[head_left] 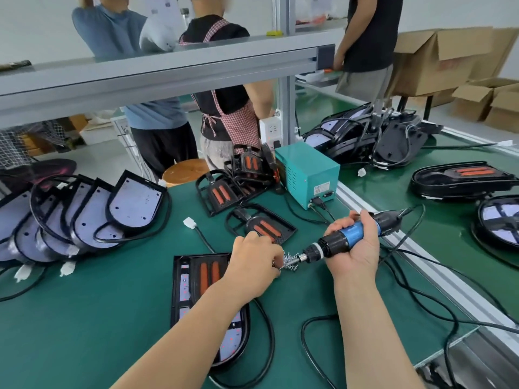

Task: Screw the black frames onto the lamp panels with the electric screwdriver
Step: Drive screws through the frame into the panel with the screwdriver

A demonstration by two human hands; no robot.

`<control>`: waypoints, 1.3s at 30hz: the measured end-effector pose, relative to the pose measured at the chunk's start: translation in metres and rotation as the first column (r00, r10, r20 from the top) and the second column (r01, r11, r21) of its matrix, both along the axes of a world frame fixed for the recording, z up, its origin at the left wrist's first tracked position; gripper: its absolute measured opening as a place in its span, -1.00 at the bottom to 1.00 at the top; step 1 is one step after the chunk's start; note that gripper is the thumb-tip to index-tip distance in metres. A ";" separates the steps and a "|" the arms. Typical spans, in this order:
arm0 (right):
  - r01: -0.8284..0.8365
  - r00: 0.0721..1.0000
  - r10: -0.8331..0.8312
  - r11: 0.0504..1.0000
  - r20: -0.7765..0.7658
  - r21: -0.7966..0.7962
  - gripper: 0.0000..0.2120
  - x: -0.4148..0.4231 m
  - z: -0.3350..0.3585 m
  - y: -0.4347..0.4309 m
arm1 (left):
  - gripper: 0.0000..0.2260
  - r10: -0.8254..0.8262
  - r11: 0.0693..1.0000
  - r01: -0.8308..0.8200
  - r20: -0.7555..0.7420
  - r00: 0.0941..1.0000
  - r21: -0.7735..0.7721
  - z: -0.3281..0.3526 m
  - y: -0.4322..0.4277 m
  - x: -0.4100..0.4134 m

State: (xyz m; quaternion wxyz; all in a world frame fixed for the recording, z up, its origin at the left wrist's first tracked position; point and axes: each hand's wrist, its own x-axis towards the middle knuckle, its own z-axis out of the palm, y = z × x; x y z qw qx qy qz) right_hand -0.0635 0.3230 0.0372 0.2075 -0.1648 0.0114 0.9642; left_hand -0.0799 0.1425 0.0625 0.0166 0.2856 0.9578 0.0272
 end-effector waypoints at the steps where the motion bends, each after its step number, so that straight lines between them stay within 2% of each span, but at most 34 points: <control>1: 0.006 1.000 -0.006 1.000 -0.004 -0.002 -0.88 0.000 0.000 0.000 | -0.91 -0.015 1.000 0.015 -0.012 1.000 -0.002 0.000 0.001 -0.001; 5: 0.008 1.000 -0.008 1.000 -0.009 0.025 -0.86 -0.002 -0.001 -0.001 | -0.93 -0.073 0.996 0.070 -0.057 0.996 -0.058 -0.001 0.003 -0.002; 8: 0.006 1.000 -0.006 1.000 0.002 0.026 -0.86 -0.003 -0.003 -0.001 | -0.93 -0.079 0.997 0.078 -0.072 0.994 -0.011 -0.003 0.000 -0.001; 14: -0.009 1.000 0.008 0.997 0.014 0.080 -0.85 -0.003 -0.002 -0.006 | -0.88 -0.015 0.934 -0.032 0.129 0.991 0.357 0.003 -0.020 0.009; 17: 0.005 1.000 -0.007 0.993 0.012 0.118 -0.69 0.000 0.004 -0.013 | -0.82 0.024 0.851 -0.148 0.245 0.969 0.504 0.011 -0.029 0.016; 19: 0.010 1.000 -0.013 0.990 0.023 0.139 -0.70 0.002 0.010 -0.018 | -0.80 0.016 0.780 -0.202 0.304 0.952 0.593 0.015 -0.035 0.020; 21: 0.010 0.999 -0.015 0.987 0.031 0.160 -0.79 0.004 0.017 -0.023 | -0.79 -0.006 0.715 -0.226 0.328 0.945 0.662 0.018 -0.042 0.025; 24: 0.025 0.999 -0.029 0.981 0.018 0.192 -0.86 0.005 0.027 -0.029 | -0.79 -0.008 0.672 -0.235 0.325 0.946 0.702 0.020 -0.049 0.031; 28: 0.022 1.000 -0.025 0.966 0.008 0.259 -0.85 0.005 0.038 -0.035 | -0.76 -0.012 0.604 -0.306 0.393 0.919 0.736 0.021 -0.056 0.036; 39: 0.009 1.000 -0.004 0.933 -0.014 0.361 -0.86 0.009 0.049 -0.054 | -0.80 -0.022 0.439 -0.388 0.441 0.897 0.810 0.021 -0.074 0.050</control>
